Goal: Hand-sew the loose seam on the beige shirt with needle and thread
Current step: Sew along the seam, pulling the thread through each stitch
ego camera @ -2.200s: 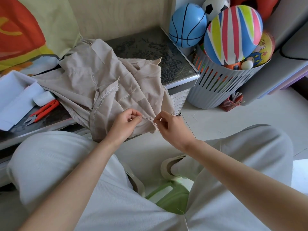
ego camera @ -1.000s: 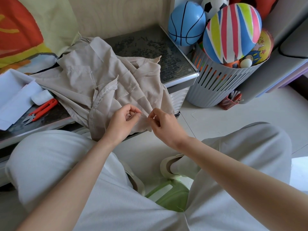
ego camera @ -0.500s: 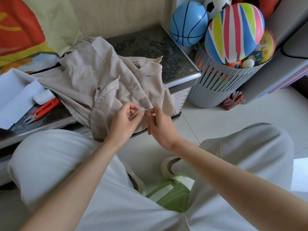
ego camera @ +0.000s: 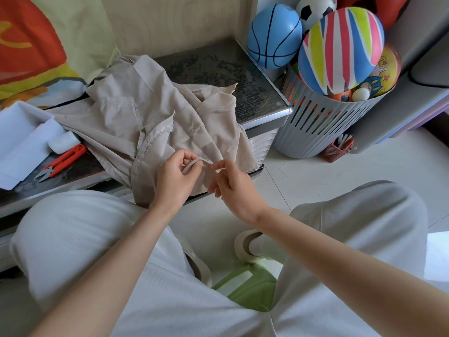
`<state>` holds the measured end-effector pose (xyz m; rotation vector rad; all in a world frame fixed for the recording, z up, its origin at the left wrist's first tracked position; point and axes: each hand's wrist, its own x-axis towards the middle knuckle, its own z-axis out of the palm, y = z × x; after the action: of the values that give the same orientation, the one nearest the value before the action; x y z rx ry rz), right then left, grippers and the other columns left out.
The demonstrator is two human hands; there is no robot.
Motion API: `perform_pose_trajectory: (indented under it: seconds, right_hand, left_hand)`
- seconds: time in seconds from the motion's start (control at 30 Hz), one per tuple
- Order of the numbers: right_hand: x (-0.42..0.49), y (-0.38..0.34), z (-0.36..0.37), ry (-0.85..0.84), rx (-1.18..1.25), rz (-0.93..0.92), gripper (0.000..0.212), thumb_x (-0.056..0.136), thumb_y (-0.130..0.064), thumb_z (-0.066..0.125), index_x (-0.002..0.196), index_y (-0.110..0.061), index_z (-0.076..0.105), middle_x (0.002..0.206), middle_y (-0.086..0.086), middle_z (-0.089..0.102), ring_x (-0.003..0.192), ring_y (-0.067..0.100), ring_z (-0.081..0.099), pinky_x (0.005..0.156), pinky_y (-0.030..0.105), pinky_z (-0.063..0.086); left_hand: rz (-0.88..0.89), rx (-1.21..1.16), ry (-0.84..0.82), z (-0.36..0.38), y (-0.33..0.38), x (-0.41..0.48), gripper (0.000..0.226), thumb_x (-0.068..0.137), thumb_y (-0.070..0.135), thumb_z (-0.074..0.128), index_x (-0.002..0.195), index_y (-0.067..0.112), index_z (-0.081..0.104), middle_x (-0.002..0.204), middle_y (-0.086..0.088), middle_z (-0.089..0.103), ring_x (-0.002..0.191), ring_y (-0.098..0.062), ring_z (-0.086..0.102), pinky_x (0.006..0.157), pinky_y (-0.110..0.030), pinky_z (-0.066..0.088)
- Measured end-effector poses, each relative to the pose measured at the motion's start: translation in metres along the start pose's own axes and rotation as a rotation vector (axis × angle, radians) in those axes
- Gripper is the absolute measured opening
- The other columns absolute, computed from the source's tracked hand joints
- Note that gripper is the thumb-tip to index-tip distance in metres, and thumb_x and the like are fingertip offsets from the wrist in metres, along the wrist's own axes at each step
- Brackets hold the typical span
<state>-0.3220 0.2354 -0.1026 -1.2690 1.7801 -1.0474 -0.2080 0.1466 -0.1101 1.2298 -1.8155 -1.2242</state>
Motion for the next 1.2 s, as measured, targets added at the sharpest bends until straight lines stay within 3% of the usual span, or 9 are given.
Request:
perform_pose_trajectory:
  seconds: [0.17, 0.27, 0.4, 0.5, 0.67, 0.77, 0.87, 0.97, 1.2]
  right_hand:
    - [0.002, -0.003, 0.003, 0.064, 0.105, -0.020, 0.016, 0.096, 0.000, 0.034, 0.103, -0.015, 0.035, 0.070, -0.004, 0.061, 0.056, 0.002, 0.053, 0.060, 0.011, 0.040]
    - [0.005, -0.004, 0.004, 0.086, 0.207, 0.028, 0.011, 0.098, -0.004, 0.040, 0.103, -0.013, 0.036, 0.066, -0.002, 0.061, 0.052, 0.002, 0.055, 0.059, 0.014, 0.043]
    - [0.009, -0.004, 0.001, 0.081, 0.370, 0.146, 0.005, 0.098, -0.006, 0.047, 0.102, -0.007, 0.045, 0.065, 0.002, 0.060, 0.048, 0.003, 0.056, 0.051, 0.012, 0.043]
    - [0.011, -0.006, -0.007, -0.032, 0.388, 0.226, 0.011, 0.099, -0.008, 0.045, 0.097, -0.005, 0.055, 0.067, 0.002, 0.061, 0.051, 0.001, 0.057, 0.052, 0.013, 0.044]
    - [0.013, -0.013, -0.020, -0.251, 0.613, 0.457, 0.041, 0.104, -0.032, 0.029, 0.091, -0.009, 0.060, 0.077, 0.002, 0.066, 0.063, 0.005, 0.059, 0.060, 0.015, 0.045]
    - [0.014, -0.013, -0.023, -0.262, 0.697, 0.508, 0.034, 0.104, -0.028, 0.035, 0.091, -0.010, 0.060, 0.072, -0.001, 0.066, 0.061, 0.005, 0.058, 0.055, 0.014, 0.047]
    - [0.013, -0.012, -0.025, -0.246, 0.659, 0.504, 0.021, 0.101, -0.020, 0.042, 0.090, -0.015, 0.059, 0.068, -0.005, 0.064, 0.063, 0.004, 0.056, 0.054, 0.011, 0.045]
    - [0.014, -0.009, -0.025, -0.177, 0.552, 0.505, 0.018, 0.099, -0.019, 0.046, 0.086, -0.019, 0.058, 0.074, -0.004, 0.060, 0.067, 0.005, 0.055, 0.056, 0.011, 0.044]
    - [0.016, -0.008, -0.031, -0.249, 0.436, 0.437, 0.023, 0.100, -0.024, 0.046, 0.098, -0.008, 0.061, 0.079, 0.001, 0.058, 0.069, 0.007, 0.051, 0.062, 0.011, 0.048]
  left_hand:
    - [0.013, 0.005, -0.039, 0.002, 0.006, -0.004, 0.025, 0.086, 0.008, 0.066, 0.074, 0.029, 0.058, 0.069, 0.003, 0.059, 0.065, -0.004, 0.054, 0.068, -0.020, 0.045]
    - [0.026, -0.009, -0.121, 0.003, 0.010, -0.008, 0.026, 0.085, 0.004, 0.065, 0.075, 0.027, 0.060, 0.072, -0.004, 0.065, 0.070, -0.013, 0.061, 0.071, -0.025, 0.049]
    - [0.029, -0.014, -0.171, 0.002, 0.008, -0.009, 0.029, 0.084, 0.001, 0.063, 0.077, 0.028, 0.063, 0.074, 0.001, 0.067, 0.073, -0.011, 0.064, 0.077, -0.028, 0.052]
    - [0.037, -0.027, -0.200, 0.002, 0.004, -0.008, 0.029, 0.086, 0.001, 0.062, 0.078, 0.029, 0.063, 0.074, 0.005, 0.066, 0.071, -0.005, 0.061, 0.074, -0.021, 0.050]
    - [0.168, 0.017, -0.259, 0.002, 0.005, -0.007, 0.030, 0.087, 0.001, 0.063, 0.078, 0.030, 0.061, 0.080, 0.008, 0.061, 0.076, -0.005, 0.058, 0.073, -0.016, 0.044]
    - [0.219, 0.052, -0.259, 0.001, 0.003, -0.007, 0.033, 0.085, -0.002, 0.063, 0.077, 0.031, 0.061, 0.080, 0.010, 0.056, 0.078, -0.009, 0.057, 0.075, -0.019, 0.043]
    - [0.217, 0.044, -0.274, 0.001, 0.002, -0.006, 0.031, 0.084, -0.002, 0.064, 0.078, 0.029, 0.063, 0.081, 0.009, 0.054, 0.079, -0.008, 0.057, 0.077, -0.020, 0.044]
    - [0.221, 0.039, -0.285, 0.001, 0.004, -0.007, 0.028, 0.083, -0.005, 0.064, 0.078, 0.022, 0.064, 0.080, 0.010, 0.052, 0.075, 0.002, 0.054, 0.073, -0.009, 0.039]
    - [0.231, 0.060, -0.303, 0.002, 0.004, -0.007, 0.040, 0.081, -0.009, 0.064, 0.074, 0.030, 0.061, 0.079, 0.010, 0.051, 0.072, 0.006, 0.053, 0.071, -0.007, 0.037]
